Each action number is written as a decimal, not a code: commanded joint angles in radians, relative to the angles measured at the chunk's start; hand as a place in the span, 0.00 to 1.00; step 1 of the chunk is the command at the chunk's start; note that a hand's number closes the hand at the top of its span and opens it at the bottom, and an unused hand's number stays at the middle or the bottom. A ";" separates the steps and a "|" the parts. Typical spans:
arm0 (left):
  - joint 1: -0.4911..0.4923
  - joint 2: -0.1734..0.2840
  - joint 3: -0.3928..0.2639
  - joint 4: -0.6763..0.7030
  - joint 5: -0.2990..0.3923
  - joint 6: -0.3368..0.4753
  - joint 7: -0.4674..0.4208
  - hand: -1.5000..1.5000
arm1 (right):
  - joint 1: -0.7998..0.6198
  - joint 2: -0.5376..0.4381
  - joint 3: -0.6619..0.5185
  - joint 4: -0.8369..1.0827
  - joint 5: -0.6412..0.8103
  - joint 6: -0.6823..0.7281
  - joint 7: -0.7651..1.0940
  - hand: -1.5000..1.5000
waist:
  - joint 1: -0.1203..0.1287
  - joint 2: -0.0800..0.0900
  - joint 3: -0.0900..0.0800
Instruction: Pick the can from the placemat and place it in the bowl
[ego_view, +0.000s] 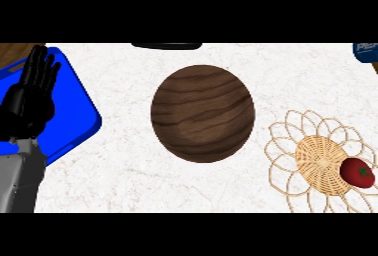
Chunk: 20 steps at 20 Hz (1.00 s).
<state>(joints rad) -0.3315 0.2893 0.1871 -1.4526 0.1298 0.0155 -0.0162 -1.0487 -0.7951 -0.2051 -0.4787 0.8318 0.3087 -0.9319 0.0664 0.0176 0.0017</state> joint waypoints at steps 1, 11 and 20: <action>-0.018 -0.001 0.001 0.016 -0.008 0.016 0.022 0.50 | -0.108 0.047 0.008 0.045 -0.056 0.236 -0.087 1.00 | -0.016 -0.006 -0.002; 0.025 0.008 0.020 -0.016 -0.009 0.027 0.033 0.50 | -0.272 0.247 0.078 0.024 -0.125 0.316 0.139 1.00 | -0.047 -0.021 -0.003; 0.068 0.005 0.032 -0.012 -0.017 0.019 -0.023 0.50 | -0.244 0.421 0.192 -0.086 -0.130 0.335 0.311 1.00 | -0.067 -0.021 -0.002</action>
<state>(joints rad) -0.2666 0.3021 0.2201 -1.4708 0.1301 0.0198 -0.0178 -1.3094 -0.4366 -0.0490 -0.5307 0.7031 0.5492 -0.6141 0.0064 -0.0055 -0.0012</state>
